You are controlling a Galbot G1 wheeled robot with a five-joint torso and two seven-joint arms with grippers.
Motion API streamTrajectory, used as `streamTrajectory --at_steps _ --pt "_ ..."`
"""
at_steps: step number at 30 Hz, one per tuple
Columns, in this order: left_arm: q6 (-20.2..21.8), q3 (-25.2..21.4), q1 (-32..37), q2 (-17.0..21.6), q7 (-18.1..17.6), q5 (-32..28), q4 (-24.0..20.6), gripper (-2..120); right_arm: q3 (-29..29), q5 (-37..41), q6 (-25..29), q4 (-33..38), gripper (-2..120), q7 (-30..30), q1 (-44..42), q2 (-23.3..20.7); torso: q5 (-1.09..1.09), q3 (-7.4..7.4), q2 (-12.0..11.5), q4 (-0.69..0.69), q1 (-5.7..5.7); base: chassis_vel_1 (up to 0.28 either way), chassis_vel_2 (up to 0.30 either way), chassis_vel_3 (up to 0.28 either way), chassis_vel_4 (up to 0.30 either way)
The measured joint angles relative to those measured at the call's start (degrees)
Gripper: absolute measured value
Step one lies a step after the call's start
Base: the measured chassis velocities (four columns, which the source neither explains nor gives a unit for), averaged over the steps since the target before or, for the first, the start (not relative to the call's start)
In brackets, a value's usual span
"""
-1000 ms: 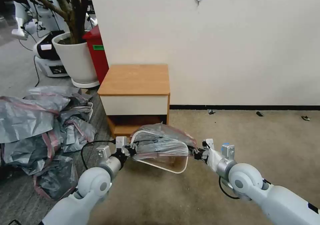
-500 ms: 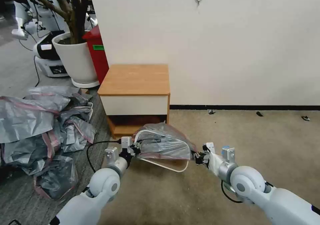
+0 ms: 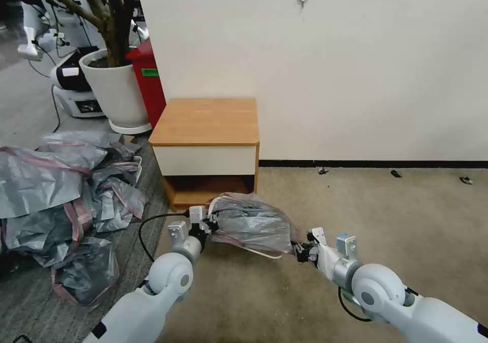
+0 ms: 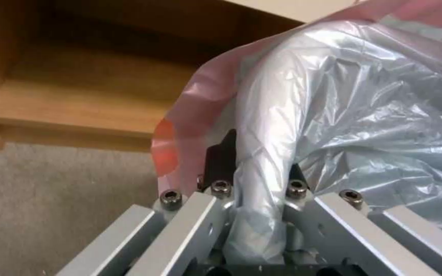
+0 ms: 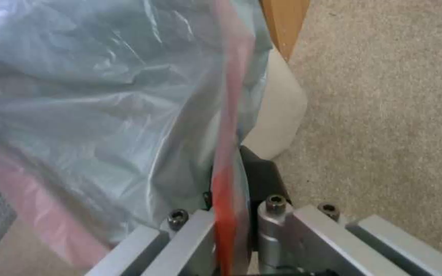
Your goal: Pick up the garbage bag from the table and place it over the trash can.
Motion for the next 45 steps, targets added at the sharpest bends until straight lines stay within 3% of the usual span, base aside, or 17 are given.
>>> streamTrajectory --at_steps 16,22,30,32,34,45 --pt "5.9 -2.3 2.4 2.3 1.5 -7.4 -5.1 4 -0.7 -3.1 1.0 -3.1 0 -1.6 0.5 -0.3 0.0 0.0 0.0 0.01 0.0 0.0 0.0 0.0 0.0" --pt "6.0 -3.3 2.7 1.4 1.5 -11.1 -5.8 5 -1.4 -3.5 1.1 -3.2 5 -1.6 0.3 -0.2 -0.01 0.0 0.0 0.0 0.0 0.0 0.0 0.0 0.0" --pt "4.7 -3.2 2.5 0.0 1.5 -10.7 -4.9 5 -2.2 -3.5 2.9 -3.2 14 -1.6 0.9 -0.4 0.0 0.0 0.0 0.0 0.0 0.0 0.0 0.0 0.0" --pt "4.3 -3.1 2.3 0.1 1.5 -10.0 -4.3 5 -2.2 -3.4 4.0 -3.1 25 -1.8 0.8 -0.7 -0.01 0.0 0.0 0.0 0.0 0.0 0.0 0.0 0.0" --pt "4.2 -3.1 2.2 0.1 1.5 -9.8 -4.0 5 -2.2 -3.4 4.3 -3.0 28 -2.1 0.8 -0.9 0.0 0.0 0.0 0.0 0.0 0.0 0.0 0.0 0.0" --pt "3.6 -4.2 1.7 -1.4 0.8 -9.9 -2.0 5 -1.6 -7.3 5.5 -2.5 70 -2.7 0.4 -1.8 0.0 0.0 0.0 0.0 0.0 0.0 0.0 0.0 0.0"
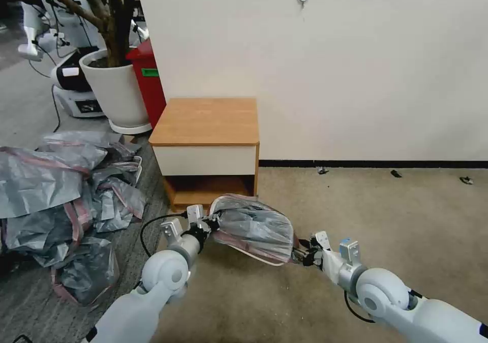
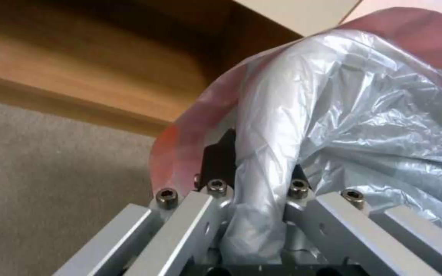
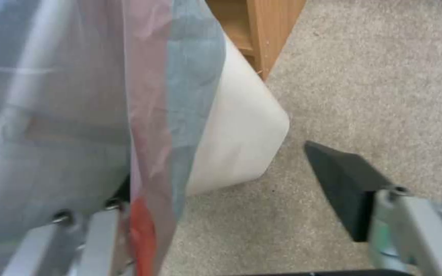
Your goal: Pick up the garbage bag from the table and place it over the trash can.
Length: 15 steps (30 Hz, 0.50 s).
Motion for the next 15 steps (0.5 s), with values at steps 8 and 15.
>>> streamTrajectory --at_steps 8,15 --pt "0.1 0.1 0.4 0.6 2.0 3.5 1.1 5 0.1 -1.7 0.2 0.0 97 -0.2 0.3 -0.7 0.01 0.0 0.0 0.01 0.0 0.0 0.0 0.0 0.0" --pt "-0.6 0.2 0.3 0.6 3.0 5.5 2.6 5 1.5 -2.4 0.8 0.4 100 0.1 0.1 -0.9 0.0 0.0 0.0 0.0 0.0 0.0 0.0 0.0 0.0"
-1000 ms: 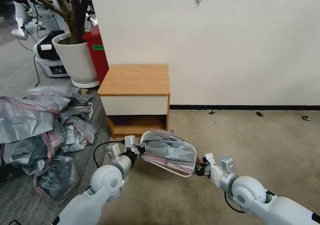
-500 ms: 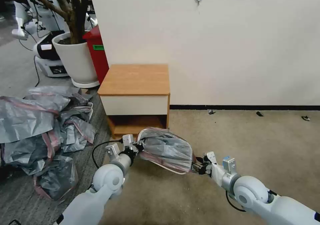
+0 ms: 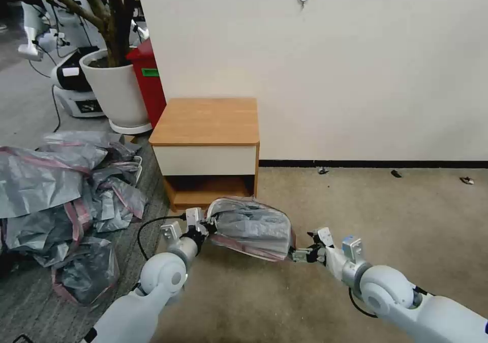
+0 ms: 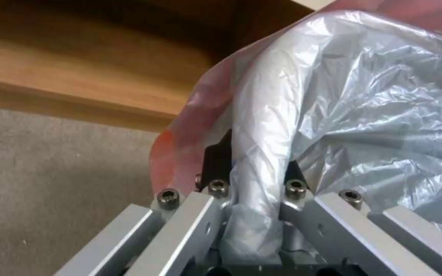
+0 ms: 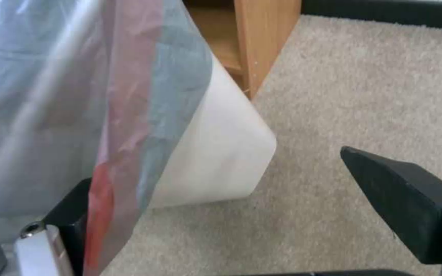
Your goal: Pick up the garbage bag from the table and place it over the trash can.
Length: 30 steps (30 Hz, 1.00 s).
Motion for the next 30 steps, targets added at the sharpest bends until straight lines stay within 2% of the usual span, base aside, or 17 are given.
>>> streamTrajectory --at_steps 11,17,23,30 --pt "-0.6 0.2 -0.1 -0.6 -0.4 0.8 1.7 3 1.9 -0.8 1.4 0.8 100 3.3 -0.1 0.7 0.0 0.0 0.0 0.01 0.0 0.0 0.0 0.0 0.0" --pt "-0.9 0.6 -0.1 -0.6 -0.5 1.7 2.2 3 1.7 -7.0 4.3 0.3 100 4.3 -0.6 0.6 0.0 0.0 0.0 0.0 0.0 0.0 0.0 0.0 0.0" --pt "-1.0 0.7 -0.4 -0.3 -0.5 1.8 2.4 3 1.5 -9.5 4.7 0.3 100 4.0 -1.0 0.0 0.0 0.0 0.0 0.0 0.0 0.0 0.0 0.0 0.0" --pt "-1.4 0.8 -0.3 -0.8 -0.5 3.0 3.1 3 5.0 -9.3 5.0 1.9 100 5.4 -1.1 0.2 0.01 0.0 0.0 0.0 0.0 0.0 0.0 0.0 0.0"
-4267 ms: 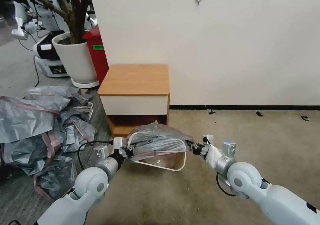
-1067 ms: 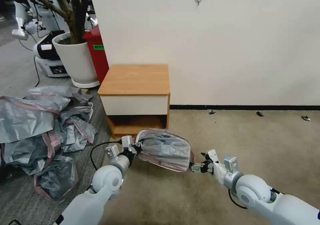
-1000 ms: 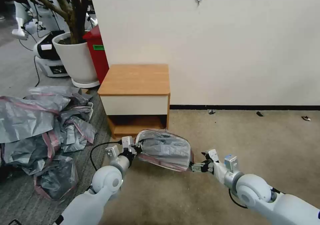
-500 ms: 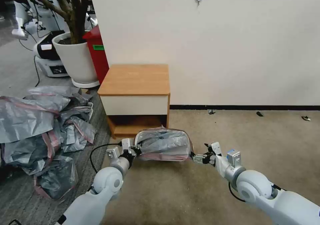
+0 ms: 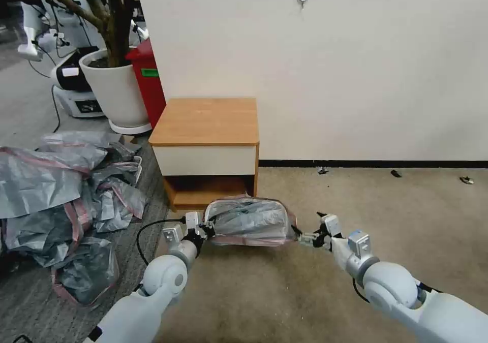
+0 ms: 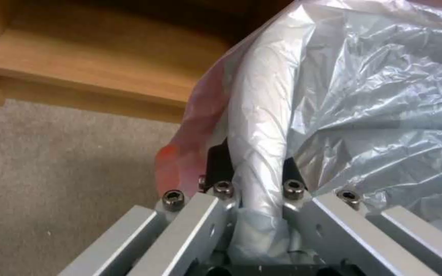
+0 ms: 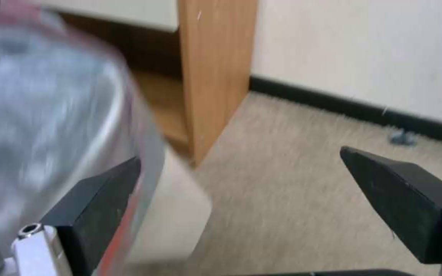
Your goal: Pick up the garbage bag from the table and place it over the trash can.
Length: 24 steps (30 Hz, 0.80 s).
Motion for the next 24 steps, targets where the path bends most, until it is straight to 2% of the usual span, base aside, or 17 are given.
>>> streamTrajectory --at_steps 6,8,12,14,16,18,20,21,22,24 --pt "-0.3 -0.4 -0.2 -0.8 -0.2 0.2 0.5 3 3.6 2.2 0.2 4.1 100 2.5 -0.4 1.0 -0.01 0.0 0.0 0.0 0.0 0.0 0.0 0.0 0.0" --pt "-0.3 -0.7 -0.4 -1.2 -0.3 0.2 0.6 3 5.2 3.0 1.6 7.7 100 2.1 -1.3 2.7 -0.01 0.0 0.0 0.0 0.0 0.0 0.0 0.0 0.0" --pt "-0.3 -0.8 -0.5 -1.2 -0.4 0.2 0.6 3 5.2 -0.3 5.4 11.1 100 -4.4 -3.4 2.8 -0.01 0.0 0.0 0.0 0.0 0.0 0.0 0.0 0.0" --pt "-0.3 -0.8 -0.5 -1.2 -0.4 0.2 0.7 3 5.1 -0.8 5.8 11.4 100 -5.2 -3.6 2.7 -0.01 0.0 0.0 0.0 0.0 0.0 0.0 0.0 0.0" --pt "-0.3 -0.9 -0.5 -1.0 -0.4 0.1 0.7 3 2.6 -4.9 7.2 13.3 100 -10.0 -4.5 1.0 -0.02 0.0 0.0 0.0 0.0 0.0 0.0 0.0 0.0" --pt "-0.3 -1.1 -0.5 -1.3 -0.5 0.1 0.7 3 0.7 -7.2 6.9 13.3 100 -11.8 -4.6 0.6 -0.01 0.0 0.0 0.0 0.0 0.0 0.0 0.0 0.0" --pt "-0.3 -1.8 -0.5 -1.9 -0.9 -0.1 0.4 3 -1.6 -5.1 3.1 14.1 100 -9.2 -4.8 1.1 -0.01 0.0 0.0 0.0 0.0 0.0 0.0 0.0 0.0" --pt "-0.3 -1.8 -0.5 -1.9 -0.9 -0.1 0.4 3 -1.6 -5.1 3.1 14.1 100 -9.2 -4.8 1.1 -0.01 0.0 0.0 0.0 0.0 0.0 0.0 0.0 0.0" --pt "-0.3 -2.1 -0.4 -2.2 -1.1 -0.2 0.2 3 -2.1 -2.4 0.8 14.8 100 -6.2 -4.9 1.7 0.0 0.0 0.0 0.0 0.0 0.0 0.0 0.0 0.0" --pt "-0.3 -2.9 -0.1 -3.2 -1.3 -0.3 -0.3 3 -2.2 7.0 -6.4 17.5 100 5.5 -5.0 5.9 -0.01 0.0 0.0 0.0 0.0 0.0 0.0 0.0 0.0"
